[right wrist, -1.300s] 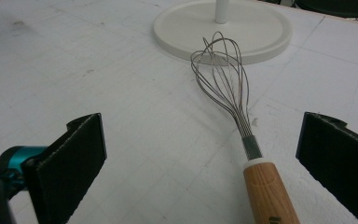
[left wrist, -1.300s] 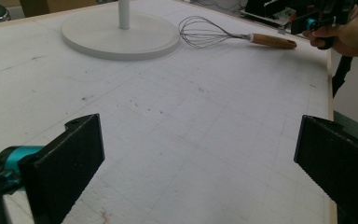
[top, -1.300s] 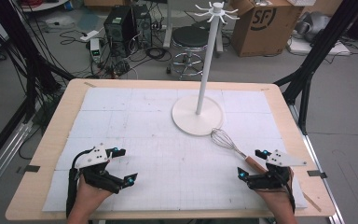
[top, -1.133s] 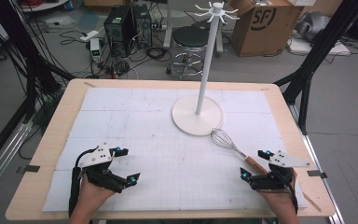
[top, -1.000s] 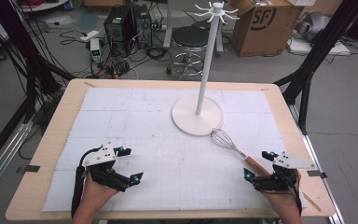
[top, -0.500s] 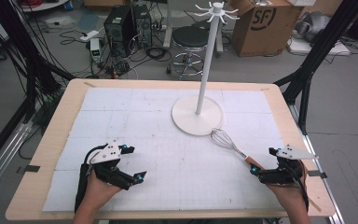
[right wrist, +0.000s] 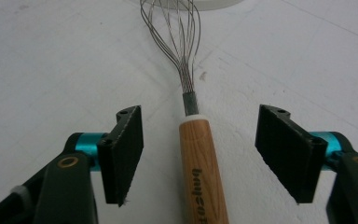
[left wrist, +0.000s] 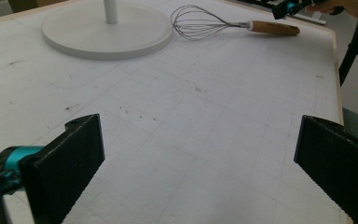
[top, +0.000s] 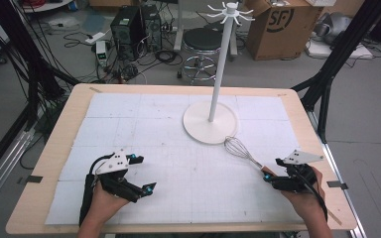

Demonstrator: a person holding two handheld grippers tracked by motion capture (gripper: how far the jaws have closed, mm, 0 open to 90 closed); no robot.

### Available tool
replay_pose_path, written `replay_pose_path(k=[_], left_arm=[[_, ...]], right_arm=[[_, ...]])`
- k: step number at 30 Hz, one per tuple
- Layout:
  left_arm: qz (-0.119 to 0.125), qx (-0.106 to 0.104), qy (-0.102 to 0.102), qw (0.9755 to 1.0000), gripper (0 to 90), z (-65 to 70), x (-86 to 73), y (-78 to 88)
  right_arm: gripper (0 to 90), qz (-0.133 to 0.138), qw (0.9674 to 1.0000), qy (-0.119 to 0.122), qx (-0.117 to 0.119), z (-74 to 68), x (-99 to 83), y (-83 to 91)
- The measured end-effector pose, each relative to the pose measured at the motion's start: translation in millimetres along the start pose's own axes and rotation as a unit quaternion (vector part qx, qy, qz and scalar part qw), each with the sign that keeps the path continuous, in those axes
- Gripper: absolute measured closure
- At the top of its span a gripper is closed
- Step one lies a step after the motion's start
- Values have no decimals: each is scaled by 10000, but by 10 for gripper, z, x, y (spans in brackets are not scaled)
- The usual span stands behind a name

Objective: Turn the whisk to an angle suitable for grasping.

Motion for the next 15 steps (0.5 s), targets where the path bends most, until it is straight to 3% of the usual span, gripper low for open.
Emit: replay_pose_path(k=[3,5,15], left_arm=[[-19,18,-11,10000,21,-5,-5,-3],[-45,4,-15,10000,21,-5,-12,-11],[-85,22,-16,10000,21,17,-24,-3]], right_arm=[[389,-16,9999,-113,-2,-11,-54,-7],[394,-281,9995,-75,98,-10,-114,-22],[454,-604,9981,55,-113,3,-201,-87]])
Point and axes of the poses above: each handheld gripper's, and its own axes: y roughly backward along the jaws, x roughly out of its top, z roughly to its right, the point moved 7 cm from there along -y, roughly forward along the jaws, and after that the axes turned 14 degrees about z, right-handed, at the moved point
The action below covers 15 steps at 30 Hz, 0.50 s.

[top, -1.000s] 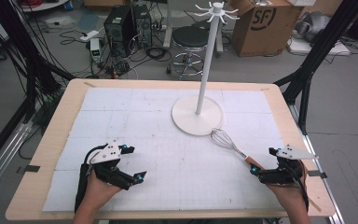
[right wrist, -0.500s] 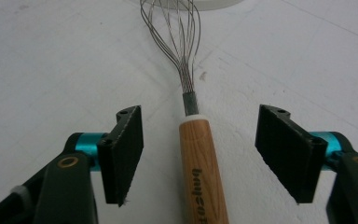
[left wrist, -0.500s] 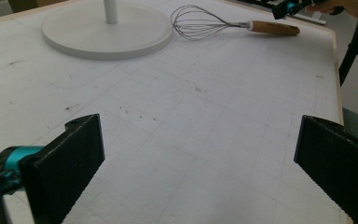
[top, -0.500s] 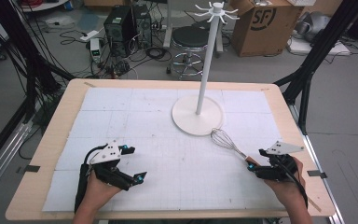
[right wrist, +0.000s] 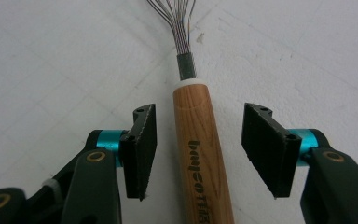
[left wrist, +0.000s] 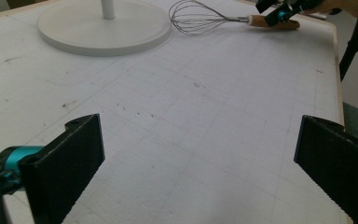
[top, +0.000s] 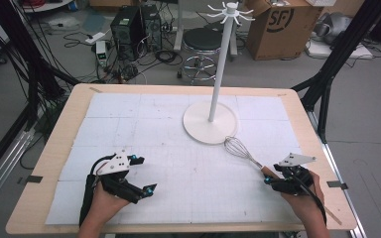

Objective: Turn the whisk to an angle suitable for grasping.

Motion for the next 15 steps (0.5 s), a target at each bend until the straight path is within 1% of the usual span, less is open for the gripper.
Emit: replay_pose_path(k=[1,3,4,6,7,8,10,11,15], left_arm=[[4,-15,3,10000,21,1,-4,3],[-3,-49,8,10000,21,4,-11,5],[-7,-25,23,10000,21,1,-15,8],[-4,-21,27,10000,21,1,-17,12],[7,-9,40,10000,21,4,-18,12],[-15,-7,20,10000,21,2,-21,18],[-22,-15,16,10000,21,1,-22,25],[-5,-17,26,10000,21,2,-23,24],[-17,1,58,10000,21,4,-30,32]], right_arm=[[455,-16,10000,36,29,-5,-8,-13],[481,-36,10000,0,28,-9,-23,-33],[492,-68,10000,-12,55,-10,-34,-44],[534,-116,9999,11,5,1,-56,-66],[552,-140,9999,12,20,7,-65,-75],[558,-165,9999,-17,4,11,-77,-84],[613,-155,9998,-94,94,16,-90,-91],[646,-117,9997,-101,181,15,-92,-96],[669,-115,9996,-71,260,15,-91,-90]])
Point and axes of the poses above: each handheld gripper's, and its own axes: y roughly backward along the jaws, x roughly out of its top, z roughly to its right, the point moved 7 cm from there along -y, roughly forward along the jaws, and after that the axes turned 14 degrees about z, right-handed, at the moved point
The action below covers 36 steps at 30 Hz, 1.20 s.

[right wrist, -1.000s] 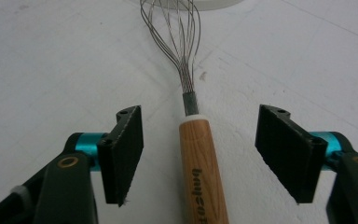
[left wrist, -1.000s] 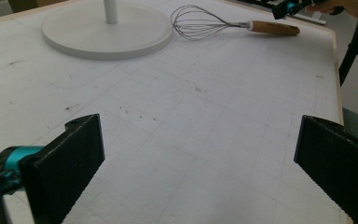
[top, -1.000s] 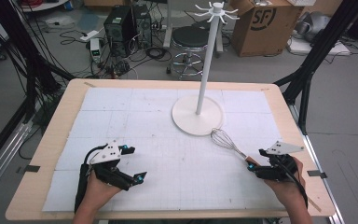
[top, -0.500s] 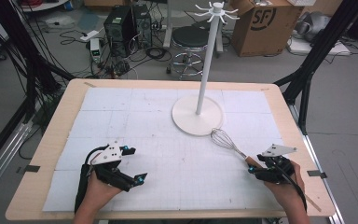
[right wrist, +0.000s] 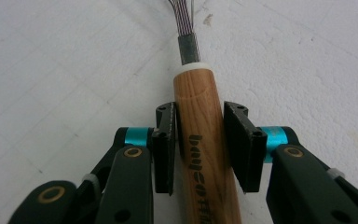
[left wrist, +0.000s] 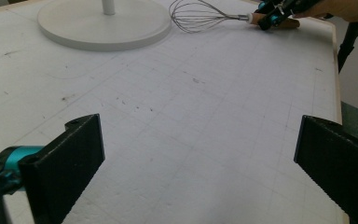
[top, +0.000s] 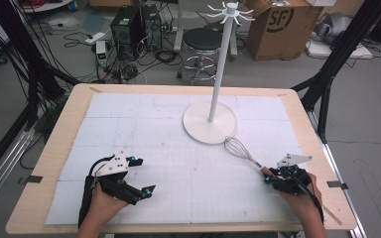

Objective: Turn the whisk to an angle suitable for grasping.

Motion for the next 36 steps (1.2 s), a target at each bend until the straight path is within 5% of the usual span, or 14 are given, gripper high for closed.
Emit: replay_pose_path(k=[15,24,36], left_arm=[[-9,13,-14,10000,21,-5,-1,1],[-18,-1,-19,10000,21,7,-3,-14],[-17,10,-42,10000,21,1,3,-17]], right_arm=[[701,193,9982,-388,405,-28,5,22],[696,-97,9998,54,160,-65,4,-13],[705,134,9990,-129,416,-71,5,3]])
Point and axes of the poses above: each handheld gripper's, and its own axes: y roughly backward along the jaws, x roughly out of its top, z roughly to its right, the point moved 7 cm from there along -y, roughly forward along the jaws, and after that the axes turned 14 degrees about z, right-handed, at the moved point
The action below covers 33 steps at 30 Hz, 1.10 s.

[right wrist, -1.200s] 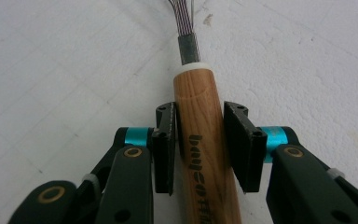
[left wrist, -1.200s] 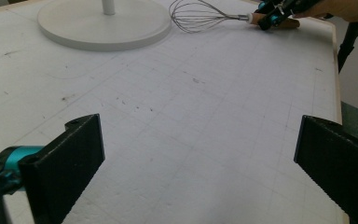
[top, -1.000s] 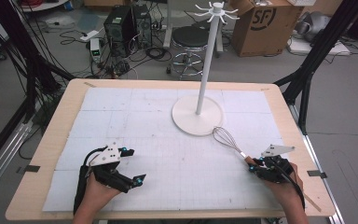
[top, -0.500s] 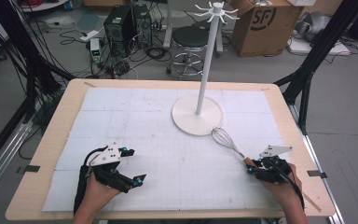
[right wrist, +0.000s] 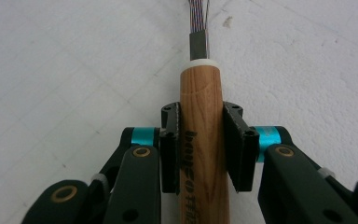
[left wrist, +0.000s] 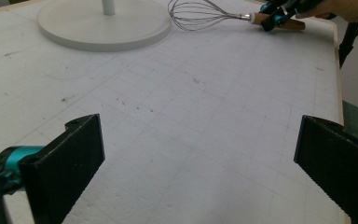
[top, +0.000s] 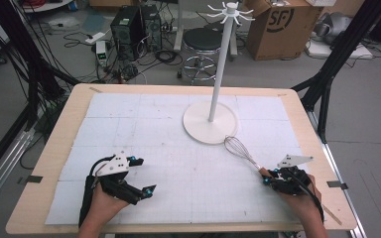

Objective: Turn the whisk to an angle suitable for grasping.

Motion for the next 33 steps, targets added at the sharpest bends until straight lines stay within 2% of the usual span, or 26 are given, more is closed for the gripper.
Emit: replay_pose_path(k=[5,7,13,17,20,23,24,26,28,30,32,33], left_arm=[[-22,-26,-6,10000,21,8,-5,0],[3,-16,9,10000,21,8,-1,4],[-64,-59,-26,10000,21,38,-13,-23],[-72,-85,-49,9999,21,47,-15,-30],[-82,-89,-29,9999,21,48,-22,-35],[-114,-91,-45,9999,21,60,-33,-39],[-129,-97,-66,9998,21,57,-37,-35],[-115,-70,-43,9999,21,51,-36,-28],[-91,-68,-41,9999,21,38,-27,-14],[-61,-50,-8,10000,21,33,-21,-9],[-63,-58,-15,10000,21,34,-20,-10],[-68,-59,-19,10000,21,35,-17,-12]], right_arm=[[705,85,9998,19,194,-87,53,-23],[705,156,9992,56,361,-157,93,-49],[705,-1,9967,463,660,-408,138,-183],[704,10,9951,606,781,-517,196,-248],[703,3,9944,623,856,-579,214,-289],[698,23,9940,661,866,-585,210,-314],[692,47,9945,579,873,-582,205,-310],[618,110,9952,570,785,-559,177,-282],[585,132,9959,544,705,-533,145,-246],[586,103,9963,490,694,-528,125,-218],[677,126,9955,520,777,-529,99,-179],[682,106,9953,583,771,-539,100,-176]])
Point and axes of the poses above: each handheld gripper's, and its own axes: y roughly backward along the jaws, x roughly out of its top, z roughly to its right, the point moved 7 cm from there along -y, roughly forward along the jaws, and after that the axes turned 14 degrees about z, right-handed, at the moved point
